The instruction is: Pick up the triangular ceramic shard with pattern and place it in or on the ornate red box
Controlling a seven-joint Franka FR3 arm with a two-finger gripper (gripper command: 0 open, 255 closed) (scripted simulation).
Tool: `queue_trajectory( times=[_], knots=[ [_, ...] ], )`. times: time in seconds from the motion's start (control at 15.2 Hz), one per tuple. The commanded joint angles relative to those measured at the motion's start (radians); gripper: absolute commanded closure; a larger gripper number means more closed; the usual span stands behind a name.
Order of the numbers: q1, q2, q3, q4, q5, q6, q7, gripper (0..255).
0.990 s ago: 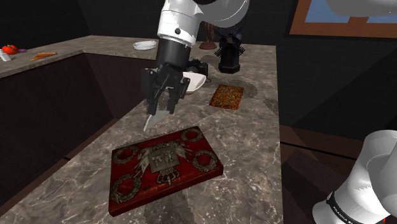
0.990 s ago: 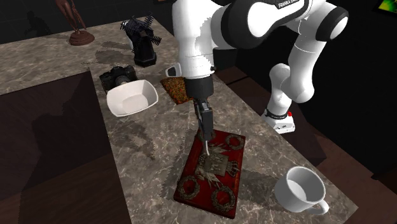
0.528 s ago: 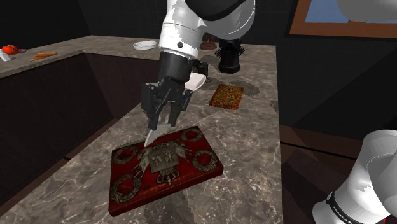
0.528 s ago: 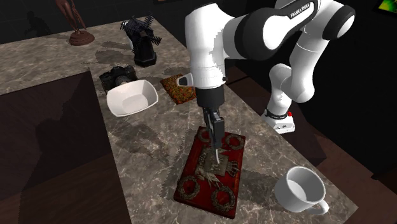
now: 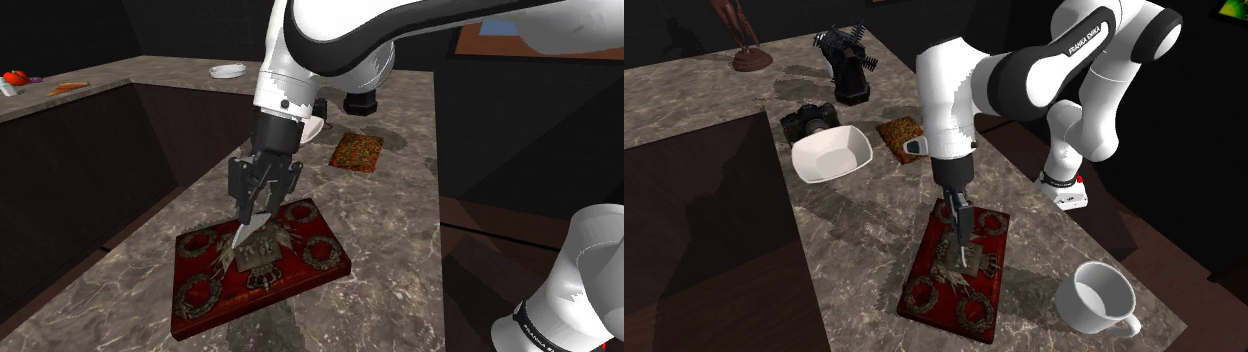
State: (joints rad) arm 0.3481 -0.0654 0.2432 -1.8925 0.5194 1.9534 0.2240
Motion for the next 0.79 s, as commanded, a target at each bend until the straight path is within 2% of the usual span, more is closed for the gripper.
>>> queue_trajectory(
  times=[0.0, 0.59, 0.66, 0.73],
  knots=[
    [0.002, 0.002, 0.002, -0.025, 0.005, 0.025, -0.011, 255],
    [0.003, 0.005, 0.003, -0.044, 0.009, 0.046, -0.021, 255],
    [0.003, 0.005, 0.003, -0.044, 0.009, 0.046, -0.021, 0],
    [0.003, 0.005, 0.003, -0.044, 0.009, 0.046, -0.021, 0]
  ],
)
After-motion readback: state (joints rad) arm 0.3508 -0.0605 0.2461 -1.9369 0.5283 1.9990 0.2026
